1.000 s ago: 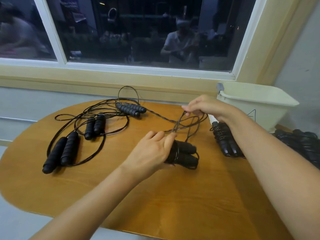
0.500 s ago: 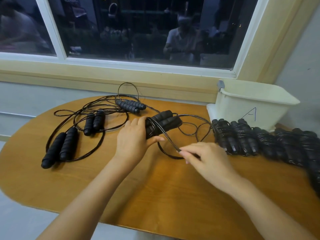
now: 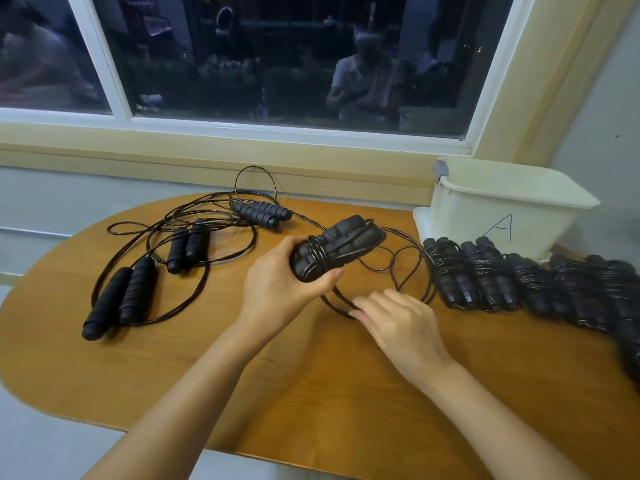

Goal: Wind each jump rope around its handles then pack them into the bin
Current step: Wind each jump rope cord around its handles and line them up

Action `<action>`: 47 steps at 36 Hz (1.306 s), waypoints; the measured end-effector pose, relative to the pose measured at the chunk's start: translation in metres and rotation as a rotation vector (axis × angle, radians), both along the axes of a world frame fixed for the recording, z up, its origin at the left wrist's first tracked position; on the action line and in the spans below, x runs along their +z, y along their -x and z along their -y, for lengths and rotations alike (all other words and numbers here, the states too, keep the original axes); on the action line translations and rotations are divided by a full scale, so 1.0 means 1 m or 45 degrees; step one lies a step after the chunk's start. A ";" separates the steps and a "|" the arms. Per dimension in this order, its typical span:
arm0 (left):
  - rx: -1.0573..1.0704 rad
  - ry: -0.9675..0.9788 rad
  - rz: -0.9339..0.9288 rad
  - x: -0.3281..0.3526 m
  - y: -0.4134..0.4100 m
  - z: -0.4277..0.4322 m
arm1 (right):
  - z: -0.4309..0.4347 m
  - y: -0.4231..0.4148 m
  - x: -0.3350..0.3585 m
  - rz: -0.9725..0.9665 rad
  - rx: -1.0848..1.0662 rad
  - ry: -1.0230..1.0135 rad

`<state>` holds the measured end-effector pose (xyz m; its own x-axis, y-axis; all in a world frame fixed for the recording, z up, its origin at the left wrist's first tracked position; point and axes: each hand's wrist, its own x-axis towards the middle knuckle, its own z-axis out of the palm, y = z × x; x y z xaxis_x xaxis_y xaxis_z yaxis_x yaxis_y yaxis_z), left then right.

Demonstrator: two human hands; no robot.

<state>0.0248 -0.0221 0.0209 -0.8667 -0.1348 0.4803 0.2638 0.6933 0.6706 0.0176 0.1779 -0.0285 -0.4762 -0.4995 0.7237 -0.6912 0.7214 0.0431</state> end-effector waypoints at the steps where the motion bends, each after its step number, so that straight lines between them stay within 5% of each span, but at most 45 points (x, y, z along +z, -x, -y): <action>1: 0.013 -0.020 -0.007 0.000 0.002 0.003 | -0.006 0.003 0.000 0.013 -0.004 -0.010; 9: 0.018 -0.127 -0.066 0.004 0.013 0.026 | -0.064 0.027 -0.003 0.353 0.032 -0.068; 18: -0.230 -0.199 -0.075 -0.007 0.015 0.033 | -0.090 0.052 0.028 1.214 0.068 0.357; 25: -0.457 0.124 -0.210 -0.017 0.009 0.038 | -0.081 0.081 0.063 1.656 -0.033 0.561; 32: -0.570 0.771 -0.431 -0.007 0.001 0.021 | -0.062 0.109 0.095 1.625 -0.164 0.455; 39: -0.298 1.325 -0.409 -0.008 0.005 -0.003 | -0.034 0.093 0.133 1.469 -0.074 0.554; 47: 0.125 1.220 -0.089 -0.009 0.020 -0.008 | 0.002 0.020 0.121 1.041 -0.089 0.229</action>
